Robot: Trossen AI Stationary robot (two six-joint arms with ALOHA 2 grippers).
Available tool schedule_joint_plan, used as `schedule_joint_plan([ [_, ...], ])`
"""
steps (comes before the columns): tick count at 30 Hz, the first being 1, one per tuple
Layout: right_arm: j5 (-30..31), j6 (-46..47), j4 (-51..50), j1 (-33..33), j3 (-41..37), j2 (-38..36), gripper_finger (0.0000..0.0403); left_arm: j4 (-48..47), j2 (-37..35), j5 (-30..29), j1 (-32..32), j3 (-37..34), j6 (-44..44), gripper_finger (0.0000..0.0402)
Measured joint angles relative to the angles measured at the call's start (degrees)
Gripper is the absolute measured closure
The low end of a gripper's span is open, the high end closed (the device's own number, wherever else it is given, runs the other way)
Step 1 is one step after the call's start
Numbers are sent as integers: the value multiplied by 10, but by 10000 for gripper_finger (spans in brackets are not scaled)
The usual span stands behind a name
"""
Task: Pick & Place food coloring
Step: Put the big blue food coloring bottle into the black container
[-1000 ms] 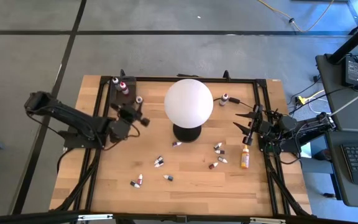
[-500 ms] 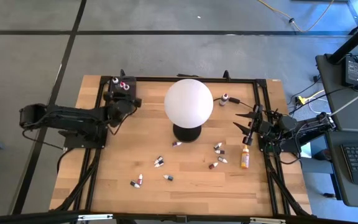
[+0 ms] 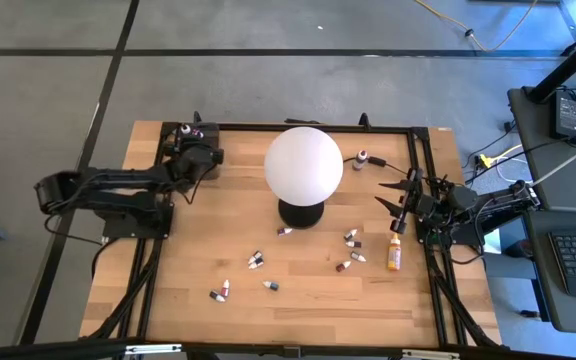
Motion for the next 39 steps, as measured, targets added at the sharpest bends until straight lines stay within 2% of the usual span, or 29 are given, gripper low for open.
schedule_joint_plan([
  [7, 0, -1, -4, 0, 0, 0, 230, 44, 61, -12, 0, 0, -10, 290],
  [13, 0, -2, -4, 0, 0, 0, 230, 66, 134, -56, 3, 0, -27, 283],
  [20, 0, -2, -4, 0, 0, 0, 230, 173, 199, -66, 3, 0, -17, 289],
  [27, 0, -2, -4, 0, 0, 0, 230, 216, 216, -71, 21, 0, -22, 288],
  [33, 0, -2, -4, 0, 0, 0, 230, 216, 217, -34, 47, 0, -82, 281],
  [39, 0, -2, -4, 0, 0, 0, 230, 235, 217, -26, 55, 0, -92, 283],
])
